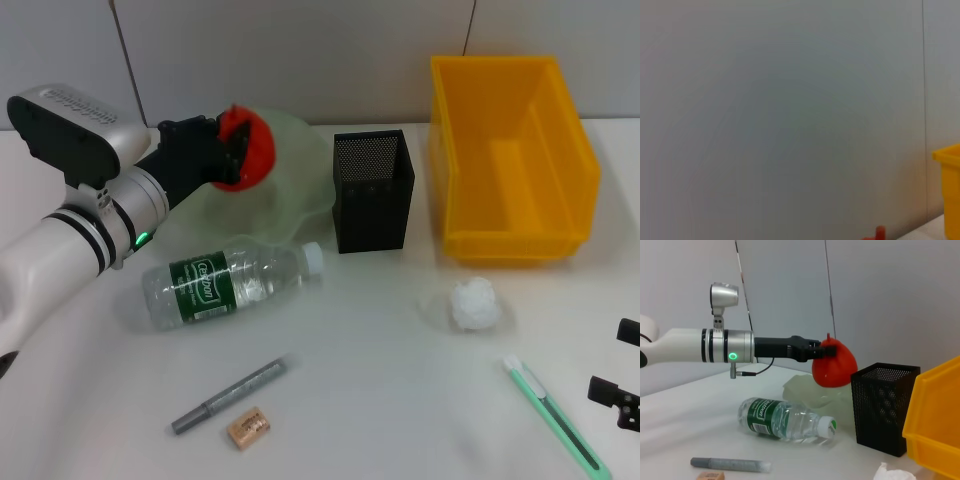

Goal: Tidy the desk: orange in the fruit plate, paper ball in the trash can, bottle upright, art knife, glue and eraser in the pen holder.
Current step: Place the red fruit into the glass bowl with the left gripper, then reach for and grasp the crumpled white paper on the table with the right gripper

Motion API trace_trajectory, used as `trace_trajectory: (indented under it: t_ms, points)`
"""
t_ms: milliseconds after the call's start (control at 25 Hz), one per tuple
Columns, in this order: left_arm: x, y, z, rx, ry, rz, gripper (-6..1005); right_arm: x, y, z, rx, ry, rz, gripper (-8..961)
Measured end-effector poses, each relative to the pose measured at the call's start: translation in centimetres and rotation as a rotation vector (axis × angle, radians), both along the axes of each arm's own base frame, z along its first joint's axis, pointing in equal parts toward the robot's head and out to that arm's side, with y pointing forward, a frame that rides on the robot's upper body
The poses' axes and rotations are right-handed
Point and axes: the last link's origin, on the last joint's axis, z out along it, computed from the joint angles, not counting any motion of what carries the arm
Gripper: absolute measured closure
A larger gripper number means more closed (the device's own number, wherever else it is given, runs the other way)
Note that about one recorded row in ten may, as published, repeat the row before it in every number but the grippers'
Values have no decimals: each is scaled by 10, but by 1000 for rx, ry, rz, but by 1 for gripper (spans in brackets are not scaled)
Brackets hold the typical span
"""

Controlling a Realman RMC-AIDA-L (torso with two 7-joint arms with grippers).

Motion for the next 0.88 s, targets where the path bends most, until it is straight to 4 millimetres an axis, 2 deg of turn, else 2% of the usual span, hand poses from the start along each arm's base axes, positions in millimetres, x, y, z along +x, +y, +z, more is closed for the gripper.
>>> trace_trajectory:
  t_ms: [320, 560, 640, 880]
  points:
    - [4, 1, -3, -9, 0, -4, 689, -1, 1, 0, 0, 1, 3, 109]
    - [3, 1, -1, -5, -6, -2, 456, 0, 0, 0, 0, 0, 2, 110]
    - [3, 2, 0, -8, -16, 4, 211, 0, 0, 0, 1, 1, 1, 110]
    - [3, -5, 9, -89, -100, -38, 195, 1, 3, 2, 20, 6, -15, 110]
